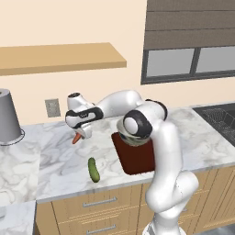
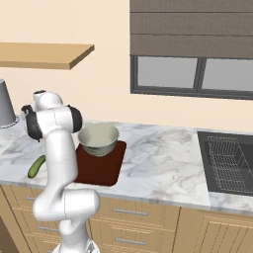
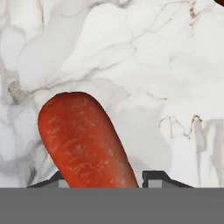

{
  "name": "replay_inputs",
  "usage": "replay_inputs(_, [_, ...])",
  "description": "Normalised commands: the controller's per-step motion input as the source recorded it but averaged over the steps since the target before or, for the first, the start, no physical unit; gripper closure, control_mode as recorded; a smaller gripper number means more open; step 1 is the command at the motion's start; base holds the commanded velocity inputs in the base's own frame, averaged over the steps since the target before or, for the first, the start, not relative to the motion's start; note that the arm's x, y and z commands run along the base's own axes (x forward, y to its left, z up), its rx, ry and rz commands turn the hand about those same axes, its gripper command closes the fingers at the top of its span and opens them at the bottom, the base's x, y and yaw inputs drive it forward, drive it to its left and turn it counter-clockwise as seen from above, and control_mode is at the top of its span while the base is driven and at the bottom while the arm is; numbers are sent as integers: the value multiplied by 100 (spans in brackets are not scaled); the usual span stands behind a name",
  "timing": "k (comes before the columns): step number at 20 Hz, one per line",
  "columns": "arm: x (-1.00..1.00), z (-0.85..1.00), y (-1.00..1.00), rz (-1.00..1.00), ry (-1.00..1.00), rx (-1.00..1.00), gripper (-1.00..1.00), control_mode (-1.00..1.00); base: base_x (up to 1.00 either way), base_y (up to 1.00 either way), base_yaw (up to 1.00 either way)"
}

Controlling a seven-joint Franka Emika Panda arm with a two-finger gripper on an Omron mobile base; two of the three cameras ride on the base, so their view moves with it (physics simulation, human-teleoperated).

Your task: Place the two vegetables and bowl onto the tray for setting up a vegetable dip station.

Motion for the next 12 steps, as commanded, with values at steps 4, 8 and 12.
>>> replay_inputs(4, [-45,20,-7,-14,-4,0,100,-100,0,0,0])
replay_inputs(8, [-46,20,-9,-14,-5,0,100,-100,0,0,0])
replay_inputs(12, [-46,20,-11,-14,-5,1,100,-100,0,0,0])
